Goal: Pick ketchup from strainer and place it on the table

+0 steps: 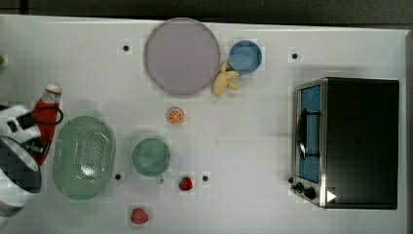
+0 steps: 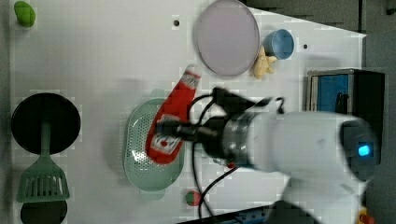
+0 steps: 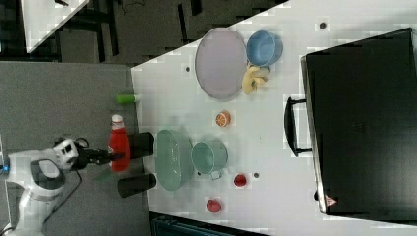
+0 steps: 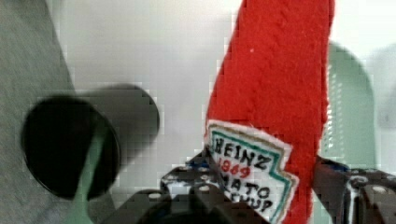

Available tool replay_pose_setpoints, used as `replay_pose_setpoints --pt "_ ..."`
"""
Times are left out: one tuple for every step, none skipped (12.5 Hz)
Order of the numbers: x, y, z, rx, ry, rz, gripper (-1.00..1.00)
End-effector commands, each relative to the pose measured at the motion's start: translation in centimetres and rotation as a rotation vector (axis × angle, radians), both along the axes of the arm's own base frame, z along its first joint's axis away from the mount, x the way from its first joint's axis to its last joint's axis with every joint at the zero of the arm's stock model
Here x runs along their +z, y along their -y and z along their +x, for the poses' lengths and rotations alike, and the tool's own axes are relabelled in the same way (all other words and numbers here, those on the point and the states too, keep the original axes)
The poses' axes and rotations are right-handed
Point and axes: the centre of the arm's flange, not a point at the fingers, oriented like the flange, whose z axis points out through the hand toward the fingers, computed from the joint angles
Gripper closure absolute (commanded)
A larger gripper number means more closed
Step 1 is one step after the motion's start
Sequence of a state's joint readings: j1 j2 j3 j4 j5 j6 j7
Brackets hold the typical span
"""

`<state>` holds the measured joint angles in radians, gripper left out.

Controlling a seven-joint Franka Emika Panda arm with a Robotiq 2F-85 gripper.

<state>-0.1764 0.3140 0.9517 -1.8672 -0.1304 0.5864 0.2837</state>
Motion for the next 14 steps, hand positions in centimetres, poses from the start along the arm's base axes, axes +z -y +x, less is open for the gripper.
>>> replay_pose_setpoints --pt "1.3 7.8 5.9 -0.149 -0.063 -0.058 -0.18" --pt "1.9 9.9 7.1 -0.147 -0.072 -0.076 -0.18" --pt "2.4 12.3 8.4 -0.146 -0.073 -0.089 -0.18" --pt "2.7 15.0 9.5 -0.160 -0.078 -0.108 -0.18" --pt "2.9 17.7 10.6 -0.180 -0.069 -0.122 -0.18" --pt "3.1 20.4 11.5 -0.201 -0.056 -0.138 -0.18" --pt "3.4 23.0 12.2 -0.225 -0.043 -0.155 -0.18" --pt "3.5 25.4 12.8 -0.241 -0.034 -0.171 -0.18" --pt "3.5 27.6 13.2 -0.238 -0.033 -0.186 -0.18" --pt "3.2 29.8 13.4 -0.225 -0.035 -0.198 -0.18" --pt "2.6 31.8 13.6 -0.203 -0.043 -0.207 -0.18" --pt "1.8 33.5 13.6 -0.171 -0.056 -0.213 -0.18" --pt "0.9 35.1 13.5 -0.147 -0.070 -0.218 -0.18" --pt "-0.1 36.5 13.3 -0.134 -0.082 -0.222 -0.18"
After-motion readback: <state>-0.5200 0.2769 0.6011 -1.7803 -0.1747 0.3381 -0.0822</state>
